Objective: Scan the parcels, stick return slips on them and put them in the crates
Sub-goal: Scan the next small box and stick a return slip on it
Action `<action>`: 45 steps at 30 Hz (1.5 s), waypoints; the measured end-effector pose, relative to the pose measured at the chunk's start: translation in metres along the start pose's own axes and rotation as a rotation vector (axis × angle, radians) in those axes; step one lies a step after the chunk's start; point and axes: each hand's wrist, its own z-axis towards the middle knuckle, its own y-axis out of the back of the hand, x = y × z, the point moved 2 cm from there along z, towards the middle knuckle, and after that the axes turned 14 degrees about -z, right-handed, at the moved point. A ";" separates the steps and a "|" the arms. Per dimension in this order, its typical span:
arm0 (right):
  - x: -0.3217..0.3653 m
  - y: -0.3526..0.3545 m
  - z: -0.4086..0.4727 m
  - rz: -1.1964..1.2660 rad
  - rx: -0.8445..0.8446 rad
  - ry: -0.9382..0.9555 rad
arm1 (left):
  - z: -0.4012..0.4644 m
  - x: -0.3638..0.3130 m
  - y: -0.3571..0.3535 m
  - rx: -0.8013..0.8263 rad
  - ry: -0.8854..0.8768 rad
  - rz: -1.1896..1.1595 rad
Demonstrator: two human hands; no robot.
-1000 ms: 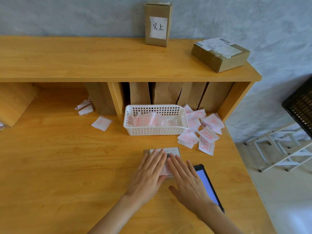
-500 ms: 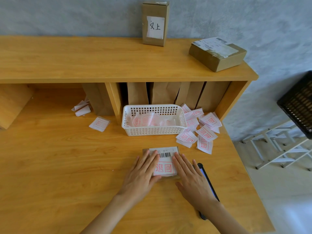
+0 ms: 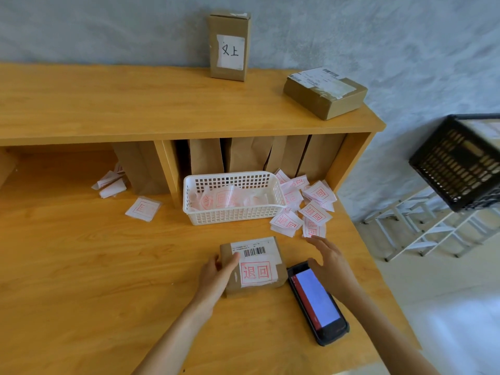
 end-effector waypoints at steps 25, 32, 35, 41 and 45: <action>-0.119 0.135 -0.042 -0.372 -0.171 -0.187 | -0.040 -0.077 -0.183 0.174 -0.192 -0.090; -0.275 0.210 -0.124 -0.409 -0.271 -0.353 | -0.097 -0.053 -0.370 0.346 -0.156 0.014; -0.338 0.244 -0.158 -0.421 -0.294 -0.413 | -0.123 -0.044 -0.449 0.442 -0.141 0.038; -0.439 0.308 -0.203 -0.436 -0.388 -0.546 | -0.155 -0.041 -0.579 0.572 -0.143 0.093; -0.500 0.329 -0.206 -0.445 -0.421 -0.597 | -0.152 -0.035 -0.651 0.630 -0.138 0.104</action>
